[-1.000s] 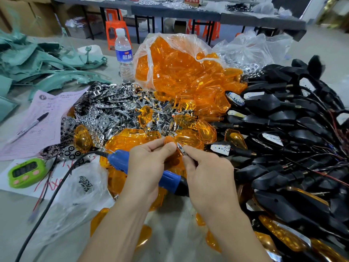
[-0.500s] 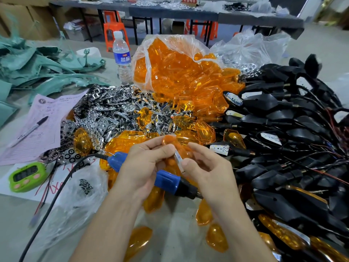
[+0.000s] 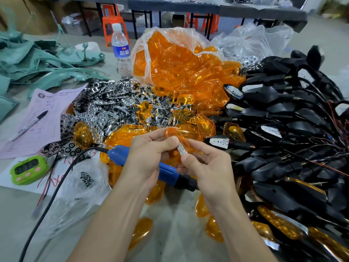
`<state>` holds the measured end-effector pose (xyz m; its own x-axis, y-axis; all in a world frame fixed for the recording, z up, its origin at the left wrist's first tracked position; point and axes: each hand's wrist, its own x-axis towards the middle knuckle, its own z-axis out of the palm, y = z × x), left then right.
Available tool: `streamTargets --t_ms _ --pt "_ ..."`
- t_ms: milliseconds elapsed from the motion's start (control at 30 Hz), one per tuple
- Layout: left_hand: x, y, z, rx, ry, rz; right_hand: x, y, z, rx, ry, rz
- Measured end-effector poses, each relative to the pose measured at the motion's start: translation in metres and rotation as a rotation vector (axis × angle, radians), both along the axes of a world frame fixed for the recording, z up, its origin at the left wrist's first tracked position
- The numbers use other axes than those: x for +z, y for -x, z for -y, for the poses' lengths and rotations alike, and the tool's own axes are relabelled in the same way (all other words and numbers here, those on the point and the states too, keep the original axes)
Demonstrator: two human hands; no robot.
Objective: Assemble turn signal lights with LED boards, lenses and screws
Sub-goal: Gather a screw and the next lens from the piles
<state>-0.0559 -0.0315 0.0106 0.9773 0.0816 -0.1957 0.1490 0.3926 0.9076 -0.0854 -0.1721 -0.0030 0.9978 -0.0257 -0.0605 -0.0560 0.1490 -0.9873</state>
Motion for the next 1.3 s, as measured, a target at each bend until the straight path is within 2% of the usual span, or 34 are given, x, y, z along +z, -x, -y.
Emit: streamTargets --t_ms 233,367,433,533,600,900,1033,1067,1167,1233,1300 --pt "-0.007 0.002 -0.002 0.013 0.173 -0.129 -0.004 0.002 0.0 0.02 -0.097 -0.035" --pt "-0.007 0.005 0.001 0.045 0.338 -0.154 -0.001 0.004 -0.008 -0.016 0.031 0.065" --pt "-0.005 0.008 0.0 0.008 0.285 -0.094 0.003 0.004 -0.006 -0.003 0.057 0.101" --pt "0.004 0.012 -0.004 -0.125 -0.09 0.018 0.008 0.004 0.0 -0.005 0.043 0.112" --pt "0.009 0.013 -0.005 -0.164 -0.159 0.058 0.01 0.004 0.002 -0.004 0.061 0.114" --pt "0.004 0.012 -0.004 -0.155 -0.091 0.061 0.007 0.005 0.002 0.028 0.018 0.087" --pt "0.002 0.012 -0.005 -0.161 0.061 0.047 0.007 0.006 0.009 0.105 -0.12 0.021" --pt "0.001 0.012 -0.005 -0.155 0.086 0.039 0.006 0.006 0.009 0.081 -0.097 0.023" --pt "-0.001 0.013 -0.001 -0.113 0.142 0.061 0.004 0.01 0.007 -0.107 0.148 0.092" --pt "-0.003 0.013 -0.002 -0.133 0.186 0.149 0.006 0.012 0.003 -0.126 0.142 0.125" --pt "-0.001 0.015 -0.005 -0.225 0.216 0.252 0.011 0.014 0.002 -0.044 0.124 0.176"
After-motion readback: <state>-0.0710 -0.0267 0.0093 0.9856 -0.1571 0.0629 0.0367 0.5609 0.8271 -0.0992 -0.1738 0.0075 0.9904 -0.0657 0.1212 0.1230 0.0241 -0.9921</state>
